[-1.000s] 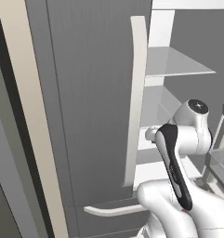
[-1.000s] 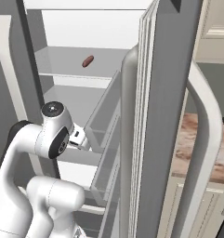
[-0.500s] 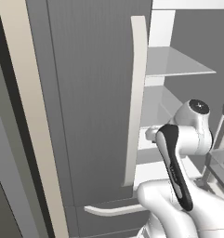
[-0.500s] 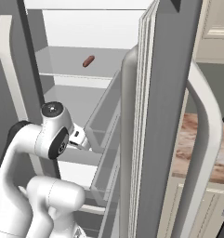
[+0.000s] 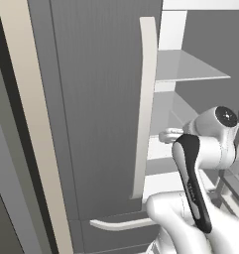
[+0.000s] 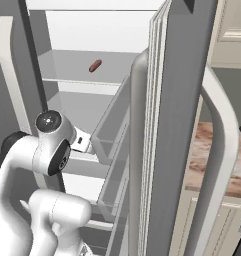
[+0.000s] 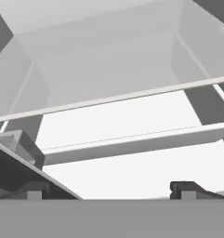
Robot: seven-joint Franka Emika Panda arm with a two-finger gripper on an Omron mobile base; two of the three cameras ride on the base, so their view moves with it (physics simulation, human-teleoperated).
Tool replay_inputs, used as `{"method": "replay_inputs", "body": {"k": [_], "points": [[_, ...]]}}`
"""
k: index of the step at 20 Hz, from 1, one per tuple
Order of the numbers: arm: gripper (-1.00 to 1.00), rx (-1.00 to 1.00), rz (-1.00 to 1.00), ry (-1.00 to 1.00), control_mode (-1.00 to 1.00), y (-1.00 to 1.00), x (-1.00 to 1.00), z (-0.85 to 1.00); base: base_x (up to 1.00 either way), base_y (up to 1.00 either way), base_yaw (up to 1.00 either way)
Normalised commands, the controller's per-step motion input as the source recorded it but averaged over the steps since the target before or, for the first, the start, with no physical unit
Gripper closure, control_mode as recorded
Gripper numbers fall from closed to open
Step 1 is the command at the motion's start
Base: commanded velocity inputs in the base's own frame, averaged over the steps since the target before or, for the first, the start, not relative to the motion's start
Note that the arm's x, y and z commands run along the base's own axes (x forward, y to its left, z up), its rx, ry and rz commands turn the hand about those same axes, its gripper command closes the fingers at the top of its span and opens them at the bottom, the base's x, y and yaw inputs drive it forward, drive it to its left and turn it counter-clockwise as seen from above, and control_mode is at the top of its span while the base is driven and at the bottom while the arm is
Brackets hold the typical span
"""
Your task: Retrieve the sausage and cheese from the fridge and place them on the cutting board on the counter.
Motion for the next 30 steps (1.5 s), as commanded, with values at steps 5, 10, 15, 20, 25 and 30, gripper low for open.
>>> {"method": "replay_inputs", "body": {"k": [5,10,15,20,25,30], "points": [[-1.0,-0.01,0.0,-0.03,-1.0,-0.04,0.21,0.6,0.0,0.0,0.0],[-1.0,0.0,0.03,0.0,-1.0,-0.15,0.19,0.82,0.0,0.0,0.0],[-1.0,0.0,0.04,-0.04,-1.0,-0.26,0.1,0.73,0.0,0.0,0.0],[-1.0,-0.04,0.01,-0.17,-1.0,-0.02,0.23,0.53,0.0,0.0,0.0],[-1.0,0.0,0.0,-0.01,-1.0,0.0,0.28,0.46,0.0,0.0,0.0],[-1.0,0.0,0.0,-0.16,-1.0,-0.01,0.26,0.17,0.0,0.0,0.0]]}}
